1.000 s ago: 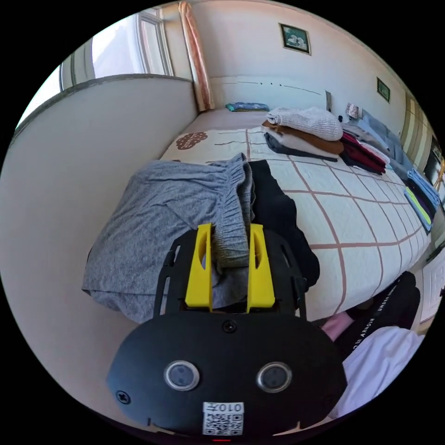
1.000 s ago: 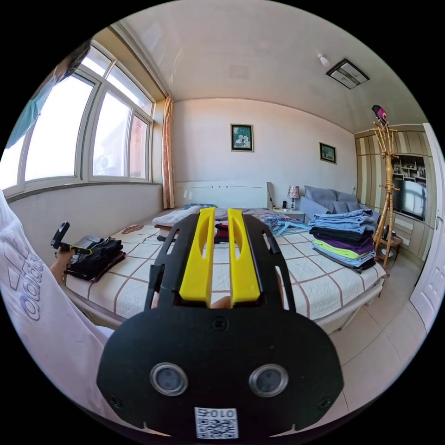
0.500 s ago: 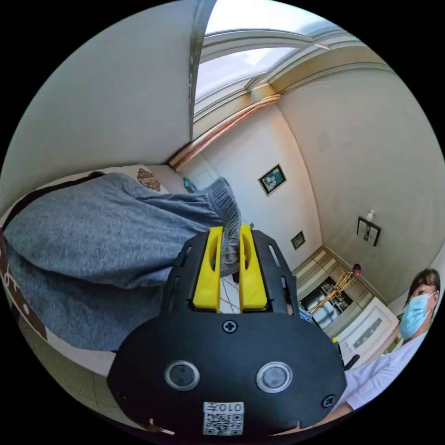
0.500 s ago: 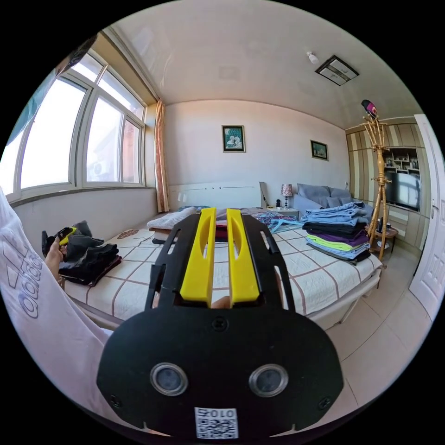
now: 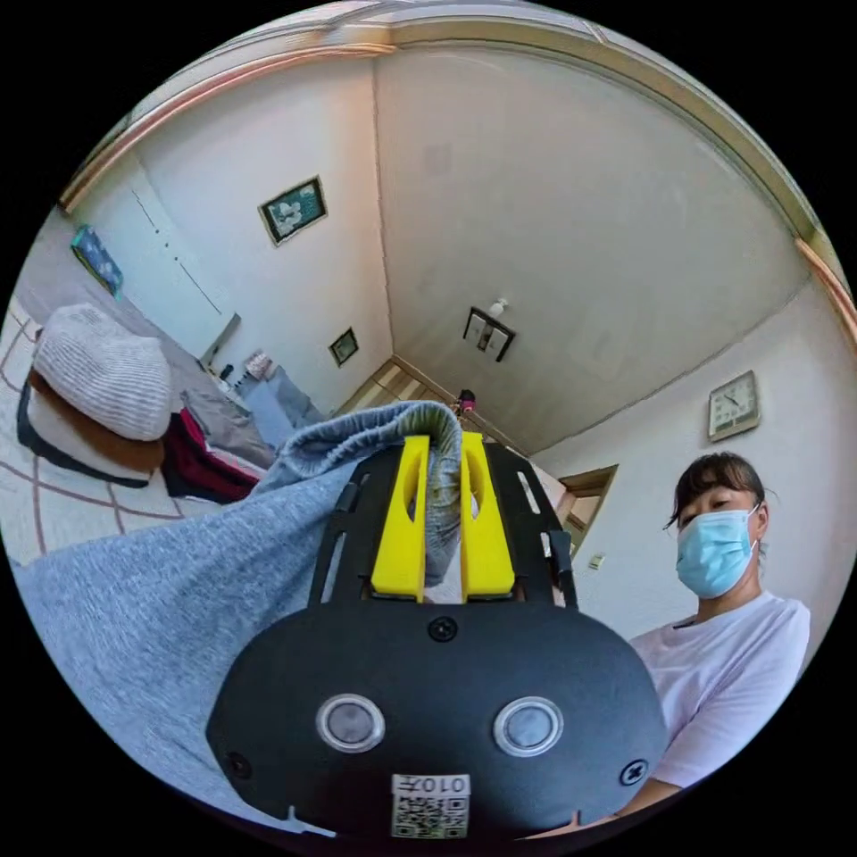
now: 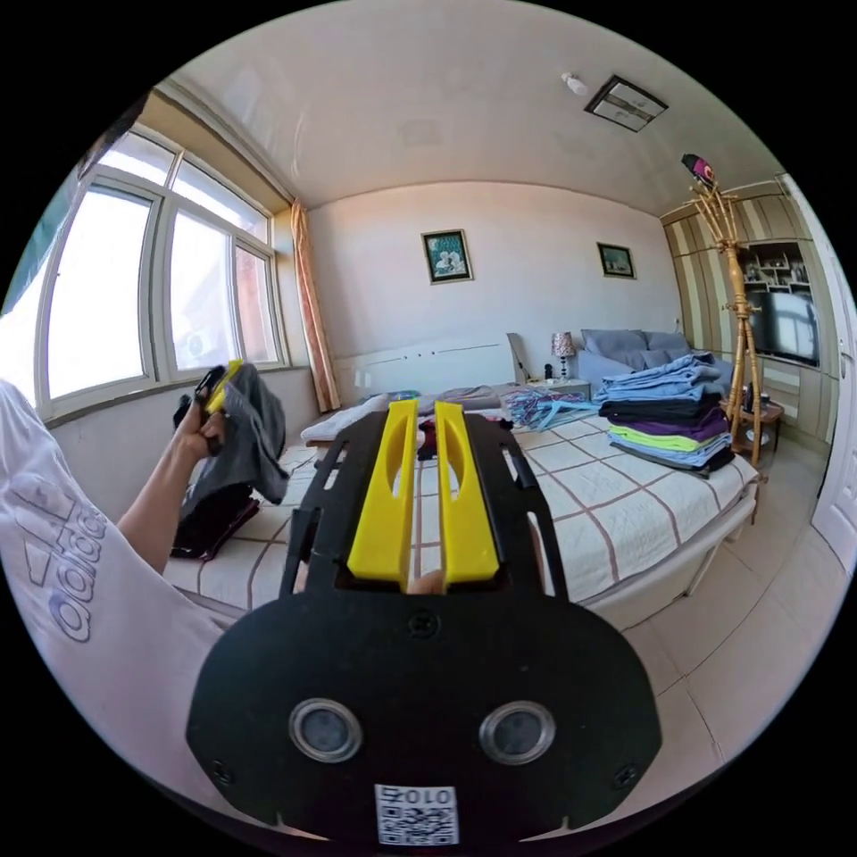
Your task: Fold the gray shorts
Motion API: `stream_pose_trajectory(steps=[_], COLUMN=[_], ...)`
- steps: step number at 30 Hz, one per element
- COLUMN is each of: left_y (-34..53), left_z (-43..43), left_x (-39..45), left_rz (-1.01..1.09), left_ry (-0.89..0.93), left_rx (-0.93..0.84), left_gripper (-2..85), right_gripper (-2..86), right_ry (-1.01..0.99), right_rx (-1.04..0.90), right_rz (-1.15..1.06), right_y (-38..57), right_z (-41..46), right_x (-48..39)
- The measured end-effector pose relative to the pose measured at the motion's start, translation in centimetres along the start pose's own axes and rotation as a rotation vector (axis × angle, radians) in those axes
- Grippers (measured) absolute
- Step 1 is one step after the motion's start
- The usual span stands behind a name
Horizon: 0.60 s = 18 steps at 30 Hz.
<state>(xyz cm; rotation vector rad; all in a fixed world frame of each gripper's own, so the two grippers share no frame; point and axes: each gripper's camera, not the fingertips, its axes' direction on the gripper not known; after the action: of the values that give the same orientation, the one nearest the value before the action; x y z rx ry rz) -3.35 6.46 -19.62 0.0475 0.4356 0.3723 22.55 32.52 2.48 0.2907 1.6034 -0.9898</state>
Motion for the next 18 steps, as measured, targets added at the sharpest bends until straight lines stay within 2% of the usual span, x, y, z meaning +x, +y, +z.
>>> stream_pose_trajectory(steps=[2, 4, 7, 9, 10, 12, 15, 18], left_y=[-1.3, -2.5, -3.7, -3.2, -2.4, -0.9, 2.2, 6.6], left_z=[4.8, 8.4, 12.8, 13.7, 13.9, 13.9, 12.7, 11.0], left_x=[0.5, 2.2, 5.8, 7.4, 7.6, 6.5, 1.2, -4.8], left_rz=[0.025, 0.075, 0.185, 0.281, 0.331, 0.344, 0.223, 0.114], left_ry=[0.19, 0.29, 0.298, 0.168, 0.044, -0.124, -0.263, -0.568], left_rx=[0.065, 0.071, 0.023, 0.021, 0.018, -0.028, -0.127, -0.259], left_gripper=[8.2, 8.1, 7.9, 7.6, 7.3, 6.9, 6.9, 7.7], right_gripper=[5.9, 6.0, 6.4, 7.4, 7.7, 8.4, 9.0, 10.2], right_ry=[0.014, 0.033, 0.059, 0.059, 0.056, 0.043, 0.057, 0.019], right_rx=[-0.022, -0.028, -0.029, -0.037, -0.043, -0.1, -0.21, -0.336], right_rz=[-0.036, -0.067, -0.085, -0.067, -0.062, -0.06, -0.083, -0.081], right_y=[-0.5, -1.1, -1.8, -2.0, -2.0, -1.9, -1.5, -1.0], right_z=[0.7, 1.1, 1.5, 2.2, 2.5, 3.9, 6.6, 9.6], right_x=[-0.8, -1.3, -1.5, -0.9, -0.8, -0.3, 0.0, 0.1])
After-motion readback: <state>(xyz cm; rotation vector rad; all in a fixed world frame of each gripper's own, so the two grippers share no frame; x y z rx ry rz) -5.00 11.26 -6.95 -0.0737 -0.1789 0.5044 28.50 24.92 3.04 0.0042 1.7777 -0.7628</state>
